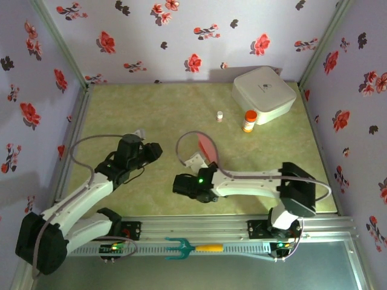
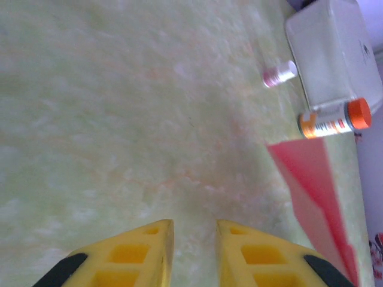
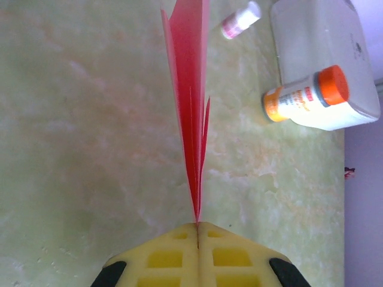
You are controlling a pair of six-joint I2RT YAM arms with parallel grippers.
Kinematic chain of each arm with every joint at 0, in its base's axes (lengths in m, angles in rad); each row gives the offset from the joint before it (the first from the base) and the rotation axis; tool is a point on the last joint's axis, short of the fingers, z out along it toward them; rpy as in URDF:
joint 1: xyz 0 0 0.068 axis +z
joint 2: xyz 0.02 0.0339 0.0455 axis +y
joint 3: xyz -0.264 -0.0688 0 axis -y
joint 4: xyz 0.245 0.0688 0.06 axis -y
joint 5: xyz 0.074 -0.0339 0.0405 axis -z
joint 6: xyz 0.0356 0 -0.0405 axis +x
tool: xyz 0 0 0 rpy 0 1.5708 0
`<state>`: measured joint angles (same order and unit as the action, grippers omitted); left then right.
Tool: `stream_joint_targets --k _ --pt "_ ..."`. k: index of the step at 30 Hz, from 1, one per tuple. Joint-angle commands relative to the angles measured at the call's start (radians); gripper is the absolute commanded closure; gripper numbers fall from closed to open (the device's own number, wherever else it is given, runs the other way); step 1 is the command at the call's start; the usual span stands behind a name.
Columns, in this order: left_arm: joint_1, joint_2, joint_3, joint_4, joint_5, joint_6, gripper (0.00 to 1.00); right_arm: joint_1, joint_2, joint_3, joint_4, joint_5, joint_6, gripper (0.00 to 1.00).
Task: Fold a paper plane with a square sheet of paper (pick it up from the middle)
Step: Turn over the paper at the center of the table.
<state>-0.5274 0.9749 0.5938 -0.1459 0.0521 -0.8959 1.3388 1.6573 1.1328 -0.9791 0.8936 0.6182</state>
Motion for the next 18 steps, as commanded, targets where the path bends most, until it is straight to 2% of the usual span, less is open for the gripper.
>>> stream_joint_targets --k 1,8,10,12,16,18 --pt "0.031 -0.056 -0.018 -0.074 -0.064 -0.026 0.74 0.016 0.045 0.009 0.016 -0.099 -0.050 0.99" --pt "0.065 -0.117 -0.031 -0.118 -0.071 -0.027 0.71 0.012 0.025 -0.074 0.292 -0.416 -0.160 0.87" --pt "0.067 -0.119 -0.039 -0.110 -0.062 -0.031 0.71 -0.001 0.006 -0.089 0.349 -0.510 -0.172 0.76" --pt "0.067 -0.115 -0.047 -0.097 -0.047 -0.035 0.71 -0.022 -0.022 -0.101 0.376 -0.554 -0.162 0.64" --pt "0.067 -0.086 -0.047 -0.061 0.010 -0.030 0.70 -0.080 -0.167 -0.176 0.491 -0.657 -0.128 0.51" --pt "0.067 -0.057 -0.036 -0.048 0.048 -0.022 0.70 -0.144 -0.251 -0.244 0.579 -0.727 -0.088 0.49"
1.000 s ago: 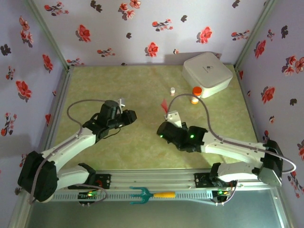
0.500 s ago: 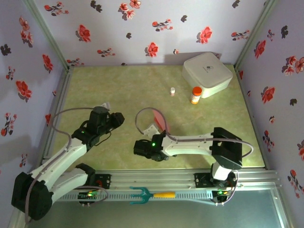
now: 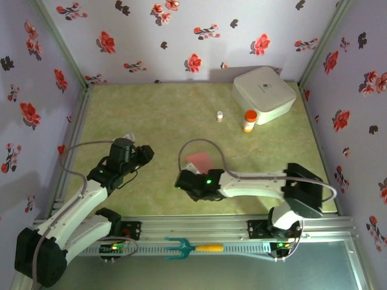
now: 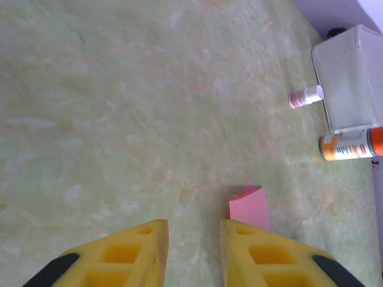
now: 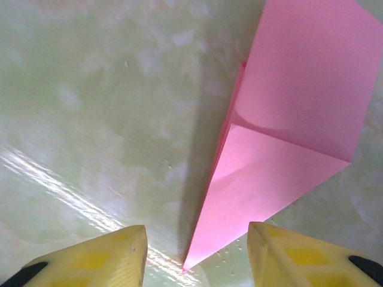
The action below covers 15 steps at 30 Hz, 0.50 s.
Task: Fold a paper plane with a square sheet of paper (pick it up from the middle)
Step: Turn over the paper at the center of the table, then fold the wing for the fifth time at the center of the table.
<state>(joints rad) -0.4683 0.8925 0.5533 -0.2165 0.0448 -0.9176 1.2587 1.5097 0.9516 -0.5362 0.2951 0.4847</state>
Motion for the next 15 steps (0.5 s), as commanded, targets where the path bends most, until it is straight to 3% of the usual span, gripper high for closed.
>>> stream_joint_targets --k 1,3,7,15 --pt "0.008 0.045 0.008 0.037 0.077 0.008 0.70 -0.108 -0.150 -0.111 0.193 -0.169 0.077 0.48" --pt "0.008 0.084 0.014 0.056 0.119 0.010 0.71 -0.205 -0.213 -0.197 0.285 -0.237 0.168 0.49" --pt "-0.005 0.175 0.005 0.164 0.210 -0.028 0.82 -0.368 -0.238 -0.308 0.438 -0.420 0.303 0.66" --pt "-0.030 0.310 0.073 0.139 0.250 0.009 0.85 -0.419 -0.094 -0.317 0.527 -0.545 0.365 0.76"
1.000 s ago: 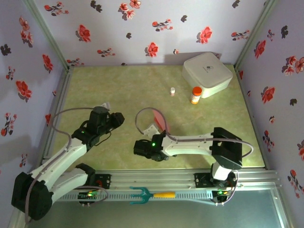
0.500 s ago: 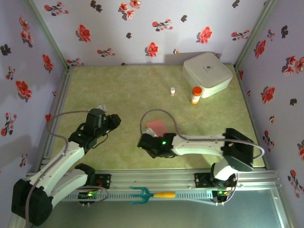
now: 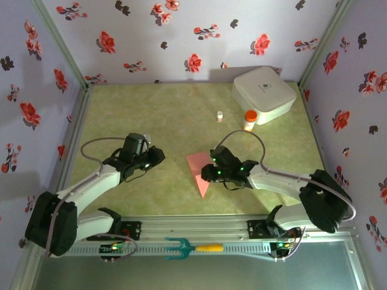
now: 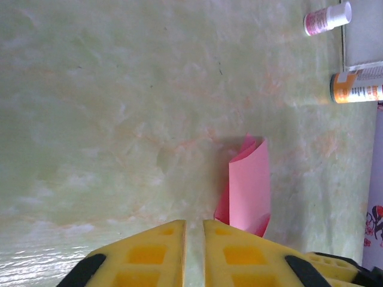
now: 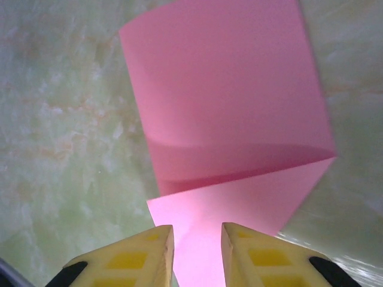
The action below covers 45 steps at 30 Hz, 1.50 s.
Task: Fold a paper plane with a square sheet of paper (pick it up from the middle)
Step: Fold the wing for the fifth time at the center of the table.
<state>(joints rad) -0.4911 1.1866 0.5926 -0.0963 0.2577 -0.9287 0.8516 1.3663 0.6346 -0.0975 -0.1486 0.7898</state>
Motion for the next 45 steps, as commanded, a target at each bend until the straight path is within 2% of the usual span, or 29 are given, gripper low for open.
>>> stream_joint_targets --k 1,5,8,13,16,19,21,24,28,35,41,45 --pt "-0.010 0.021 0.033 0.026 0.037 0.015 0.85 -0.011 0.079 0.004 0.106 -0.122 0.067 0.78" --pt "-0.015 0.036 0.039 0.030 0.038 0.006 0.85 -0.012 0.162 0.029 0.129 -0.149 0.085 0.84" --pt "-0.020 0.046 0.036 0.038 0.043 0.004 0.86 -0.012 0.196 0.029 0.137 -0.135 0.123 0.85" --pt "-0.036 0.080 0.043 0.074 0.062 -0.005 0.90 -0.011 0.232 -0.023 0.188 -0.085 0.290 0.88" --pt "-0.050 0.115 0.055 0.103 0.087 -0.009 0.93 -0.003 0.245 -0.037 0.217 -0.069 0.377 0.87" --pt "-0.070 0.159 0.079 0.122 0.111 -0.008 0.96 0.020 0.240 -0.047 0.246 -0.044 0.483 0.93" --pt "-0.087 0.193 0.098 0.137 0.121 -0.007 0.98 0.033 0.228 -0.079 0.345 -0.050 0.592 0.93" --pt "-0.111 0.250 0.135 0.158 0.141 -0.006 1.00 0.062 0.176 -0.145 0.528 0.012 0.735 0.92" --pt "-0.143 0.321 0.192 0.168 0.167 -0.001 1.00 0.039 0.071 -0.146 0.415 0.051 0.680 0.85" --pt "-0.200 0.458 0.298 0.169 0.232 0.022 1.00 -0.031 -0.051 -0.169 0.217 0.052 0.546 0.80" --pt "-0.211 0.571 0.341 0.165 0.253 -0.004 1.00 -0.080 -0.061 -0.204 0.204 0.029 0.518 0.79" --pt "-0.211 0.604 0.353 0.141 0.250 0.007 1.00 -0.093 -0.055 -0.204 0.198 0.017 0.501 0.72"
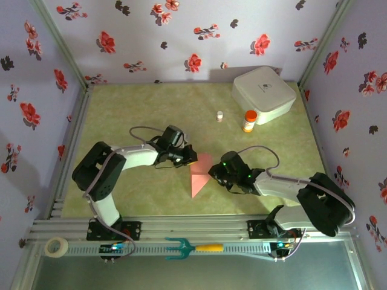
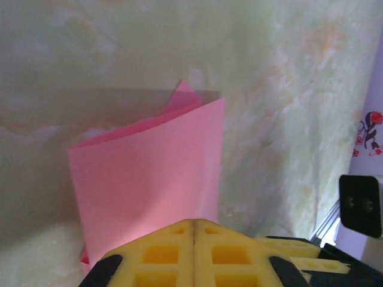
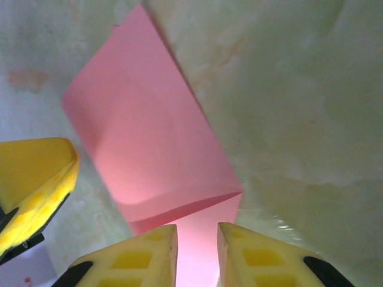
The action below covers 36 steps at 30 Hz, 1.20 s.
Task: Fold a paper plane with a square sheet of paper (pick it up from the middle)
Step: Fold the wing for the fifth time at the center of the table.
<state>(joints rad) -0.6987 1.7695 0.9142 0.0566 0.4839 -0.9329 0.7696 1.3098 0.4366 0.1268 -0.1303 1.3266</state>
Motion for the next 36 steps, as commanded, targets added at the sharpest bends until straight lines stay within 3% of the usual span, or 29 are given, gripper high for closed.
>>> stream_joint_targets --k 1,5,14,36 --pt "-0.003 0.029 0.034 -0.018 0.022 0.015 1.00 -0.014 0.006 -0.003 -0.034 -0.004 -0.039 0.70" --pt "0.002 0.060 0.027 -0.012 0.030 0.009 1.00 -0.032 0.033 0.004 -0.026 -0.035 -0.048 0.64" --pt "0.038 0.083 -0.081 0.118 0.055 -0.047 1.00 -0.052 0.121 0.044 0.040 -0.135 -0.069 0.62" --pt "0.054 0.089 -0.165 0.241 0.065 -0.099 1.00 -0.052 0.083 0.047 0.012 -0.107 -0.046 0.62"
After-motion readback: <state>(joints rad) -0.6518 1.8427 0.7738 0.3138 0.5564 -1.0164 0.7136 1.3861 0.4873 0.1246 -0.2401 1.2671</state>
